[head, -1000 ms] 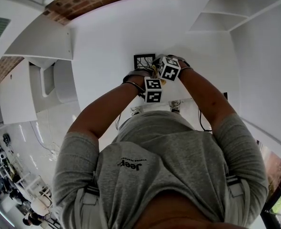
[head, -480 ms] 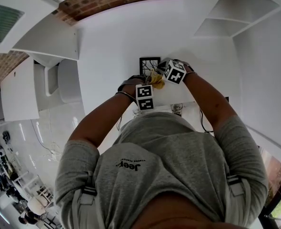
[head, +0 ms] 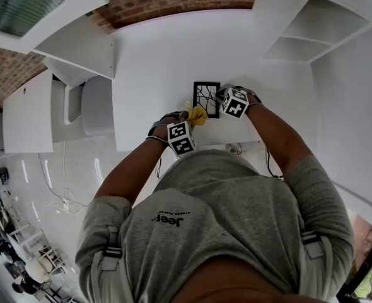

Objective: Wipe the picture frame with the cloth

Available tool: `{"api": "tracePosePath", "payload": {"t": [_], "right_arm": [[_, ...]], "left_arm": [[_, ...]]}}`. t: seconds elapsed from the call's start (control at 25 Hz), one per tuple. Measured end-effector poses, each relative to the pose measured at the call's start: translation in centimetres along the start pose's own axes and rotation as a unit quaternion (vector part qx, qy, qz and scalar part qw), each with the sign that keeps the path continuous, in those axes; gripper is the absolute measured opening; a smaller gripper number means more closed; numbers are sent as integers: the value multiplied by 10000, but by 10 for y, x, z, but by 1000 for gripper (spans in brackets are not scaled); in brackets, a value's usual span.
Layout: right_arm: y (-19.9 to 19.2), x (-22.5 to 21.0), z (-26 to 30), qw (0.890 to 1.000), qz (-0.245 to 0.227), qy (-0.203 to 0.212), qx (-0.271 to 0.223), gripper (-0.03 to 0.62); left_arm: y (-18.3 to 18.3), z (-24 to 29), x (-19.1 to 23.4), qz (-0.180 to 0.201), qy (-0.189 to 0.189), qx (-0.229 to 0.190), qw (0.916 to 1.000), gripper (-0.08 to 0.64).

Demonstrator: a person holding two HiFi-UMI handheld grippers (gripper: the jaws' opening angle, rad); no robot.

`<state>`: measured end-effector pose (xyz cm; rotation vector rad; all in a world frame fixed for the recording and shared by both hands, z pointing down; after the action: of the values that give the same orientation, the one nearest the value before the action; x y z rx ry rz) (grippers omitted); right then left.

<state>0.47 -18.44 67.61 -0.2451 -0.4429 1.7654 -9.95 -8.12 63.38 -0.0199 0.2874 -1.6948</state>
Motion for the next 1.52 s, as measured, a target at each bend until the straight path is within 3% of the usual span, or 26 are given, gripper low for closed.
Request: {"api": "tracePosePath", "payload": {"t": [0.28,0.56,0.64,0.76,0.88,1.12,1.32,1.52], "right_arm": [[2,2,1,9994,-200,-151,244,23],[4,5,-1,9978,-453,-272,389,21],[7,2,-9,9990,-267,-294,197,21],[19,-8,-36,9978,411,-331,-399,21],[26,-18,-68,9901,927,-406,-970,21],[36,-33,-147,9698,1361,-689,-1903,21],[34,-45,-204,9424,1820,-1017,-2615,18],[26,-57,-245,9165,2204,-1216,-3109,17]], "left_arm": [[-31,-12,-3,-351,73,76,9993,81],[-48,-33,-12,-1268,45,-220,9917,81],[-49,-41,-10,-1538,88,-433,9871,81],[-54,-51,-1,-1877,306,-827,9783,81],[-62,-68,17,-2322,600,-1232,9630,81],[-78,-128,64,-3110,1301,-2063,9186,81],[-82,-174,92,-3475,1714,-2723,8808,81],[-81,-208,108,-3654,1898,-3212,8528,81]]}}
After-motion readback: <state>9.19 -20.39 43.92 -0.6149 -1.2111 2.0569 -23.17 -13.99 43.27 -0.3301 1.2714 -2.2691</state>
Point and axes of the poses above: the fingertips, and each gripper's own axes: z forward along the fingers, x to its left, y out of its top, the point moved 4 cm from there along -z, backward along the fingers, and after that the axes turned 5 degrees about x, right-handed, at the moved point
